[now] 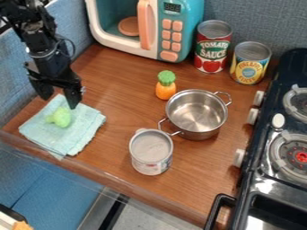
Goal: Moved the green object between the towel and can
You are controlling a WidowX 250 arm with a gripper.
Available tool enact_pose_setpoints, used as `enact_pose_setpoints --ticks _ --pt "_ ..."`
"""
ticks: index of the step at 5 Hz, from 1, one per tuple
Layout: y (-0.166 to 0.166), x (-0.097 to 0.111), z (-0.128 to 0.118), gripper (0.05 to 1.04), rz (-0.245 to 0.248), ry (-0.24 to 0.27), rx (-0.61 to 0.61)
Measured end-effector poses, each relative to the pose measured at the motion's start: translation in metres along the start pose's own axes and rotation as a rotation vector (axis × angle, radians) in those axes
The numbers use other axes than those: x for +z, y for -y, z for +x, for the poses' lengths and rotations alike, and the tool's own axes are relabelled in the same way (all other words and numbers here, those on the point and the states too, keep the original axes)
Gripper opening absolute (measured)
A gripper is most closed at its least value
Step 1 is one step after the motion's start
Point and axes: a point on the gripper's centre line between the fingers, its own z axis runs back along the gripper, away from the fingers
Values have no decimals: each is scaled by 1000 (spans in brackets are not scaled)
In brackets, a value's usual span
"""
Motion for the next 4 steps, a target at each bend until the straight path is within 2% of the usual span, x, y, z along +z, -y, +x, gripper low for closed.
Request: enact_pose_setpoints --ticks 1,2,3,4 --pt "1 -14 -8 1001 -11 -63 12" --pt "0 -16 -11 948 -13 -86 18" --pt "2 -17 -14 660 -24 -95 1" --pt "4 -16 -15 483 -31 -107 -4"
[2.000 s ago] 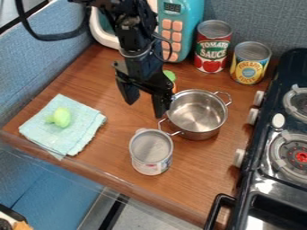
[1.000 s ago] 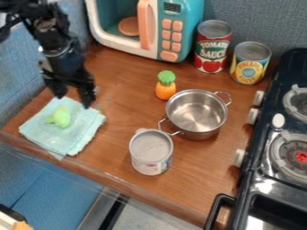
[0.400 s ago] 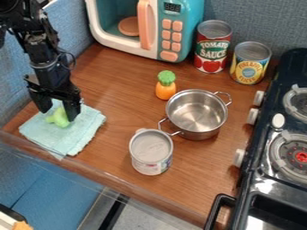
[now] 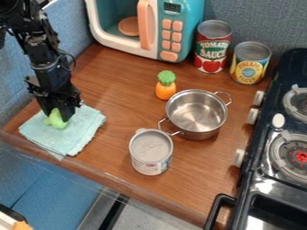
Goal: Moved the green object between the towel and can
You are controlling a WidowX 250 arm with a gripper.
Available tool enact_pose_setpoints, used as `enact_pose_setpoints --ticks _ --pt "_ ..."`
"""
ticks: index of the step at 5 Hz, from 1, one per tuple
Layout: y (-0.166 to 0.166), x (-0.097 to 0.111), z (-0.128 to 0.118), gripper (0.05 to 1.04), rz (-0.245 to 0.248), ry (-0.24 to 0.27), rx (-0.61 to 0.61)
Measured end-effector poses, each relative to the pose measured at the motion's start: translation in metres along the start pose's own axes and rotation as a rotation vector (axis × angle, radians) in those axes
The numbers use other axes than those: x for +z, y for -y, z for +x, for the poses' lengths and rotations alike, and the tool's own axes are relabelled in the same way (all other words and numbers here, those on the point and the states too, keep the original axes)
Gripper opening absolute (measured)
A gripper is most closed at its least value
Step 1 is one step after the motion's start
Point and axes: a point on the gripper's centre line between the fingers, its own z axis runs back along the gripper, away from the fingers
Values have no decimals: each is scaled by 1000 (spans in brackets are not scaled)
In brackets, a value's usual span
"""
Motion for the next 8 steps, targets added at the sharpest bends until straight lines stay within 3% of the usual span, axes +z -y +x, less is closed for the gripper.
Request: enact_pose_setpoints --ticks 2,3,4,5,6,7,8 --pt "6 8 2 482 -31 -6 1" --pt "24 54 16 482 -20 134 -32" --pt "52 60 12 482 -58 146 -104" --pt "73 52 4 482 -76 120 -179" --pt "97 26 -4 482 -106 62 -250" --pt "102 9 -10 482 -106 16 -271" --pt "109 -4 -12 557 -100 -17 -288"
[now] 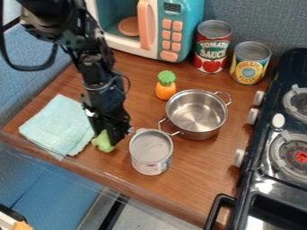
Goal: Moved the green object between the towel and can
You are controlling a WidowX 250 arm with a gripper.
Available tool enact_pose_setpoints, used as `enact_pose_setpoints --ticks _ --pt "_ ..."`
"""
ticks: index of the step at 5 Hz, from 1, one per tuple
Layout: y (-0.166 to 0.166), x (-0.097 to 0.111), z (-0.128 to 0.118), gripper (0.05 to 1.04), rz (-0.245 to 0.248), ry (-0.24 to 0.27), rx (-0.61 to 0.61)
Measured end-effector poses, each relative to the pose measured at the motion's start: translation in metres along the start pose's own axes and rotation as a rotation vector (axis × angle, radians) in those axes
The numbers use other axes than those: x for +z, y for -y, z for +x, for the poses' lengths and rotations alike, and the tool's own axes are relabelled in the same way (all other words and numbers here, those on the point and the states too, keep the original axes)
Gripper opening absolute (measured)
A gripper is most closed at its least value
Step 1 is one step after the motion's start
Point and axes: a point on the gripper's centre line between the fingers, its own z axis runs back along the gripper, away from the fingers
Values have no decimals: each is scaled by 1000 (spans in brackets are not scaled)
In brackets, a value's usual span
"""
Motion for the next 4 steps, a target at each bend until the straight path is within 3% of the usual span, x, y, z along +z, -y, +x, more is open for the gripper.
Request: enact_pose_setpoints --ticks 1,2,3,4 --pt "3 -3 -5 887 -11 -24 6" --pt "7 21 -4 1003 -13 16 37" --pt "8 52 -5 999 -18 71 99" --pt "10 69 -8 999 -18 89 150"
